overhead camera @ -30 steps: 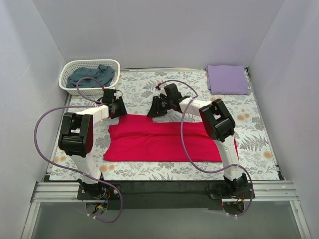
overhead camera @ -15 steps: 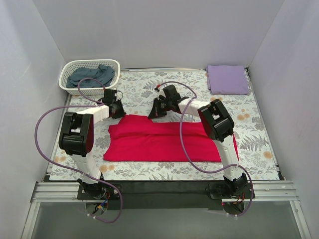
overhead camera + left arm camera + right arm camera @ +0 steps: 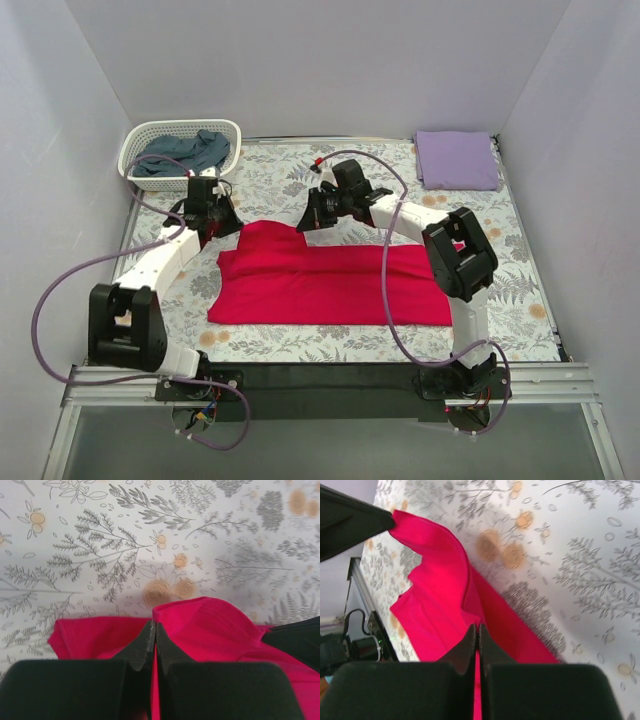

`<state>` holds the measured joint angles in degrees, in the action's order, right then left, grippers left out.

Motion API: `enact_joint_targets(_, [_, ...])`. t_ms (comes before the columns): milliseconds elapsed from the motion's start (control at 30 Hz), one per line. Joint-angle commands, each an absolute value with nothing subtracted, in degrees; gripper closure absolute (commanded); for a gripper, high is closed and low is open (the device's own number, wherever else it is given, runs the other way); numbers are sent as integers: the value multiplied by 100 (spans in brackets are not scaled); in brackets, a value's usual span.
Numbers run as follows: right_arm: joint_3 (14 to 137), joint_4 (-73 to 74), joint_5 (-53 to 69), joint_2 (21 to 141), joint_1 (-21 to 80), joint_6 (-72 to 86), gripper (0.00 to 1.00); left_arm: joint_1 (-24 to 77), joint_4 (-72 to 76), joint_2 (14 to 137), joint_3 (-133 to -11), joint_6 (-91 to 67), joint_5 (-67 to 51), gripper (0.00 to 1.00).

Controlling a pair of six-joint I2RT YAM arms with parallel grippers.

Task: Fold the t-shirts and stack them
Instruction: Fold the tshirt

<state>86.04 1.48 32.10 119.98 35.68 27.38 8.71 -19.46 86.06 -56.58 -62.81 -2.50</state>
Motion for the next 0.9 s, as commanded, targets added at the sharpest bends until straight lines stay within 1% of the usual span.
enact_joint_targets(0, [8175, 114, 3436, 11391, 3647, 2558, 99, 888, -2653, 7771, -5379, -6732, -448, 100])
enact_joint_targets(233, [7164, 123, 3533, 10767, 3849, 2365, 99, 888, -3331, 6392, -4518, -7514, -1177, 100])
enact_joint_targets(400, [6742, 132, 3638, 10512, 4025, 2250, 99, 888, -3945, 5425, -4175, -7883, -1117, 100])
enact_joint_targets(533, [6583, 158, 3656, 10468, 4262, 2171, 99, 888, -4271, 4984, -4026, -8200, -835, 100])
enact_joint_targets(867, [6425, 299, 3656, 10538, 4535, 1987, 99, 888, -4640, 4483, -3604, -8727, -870, 100])
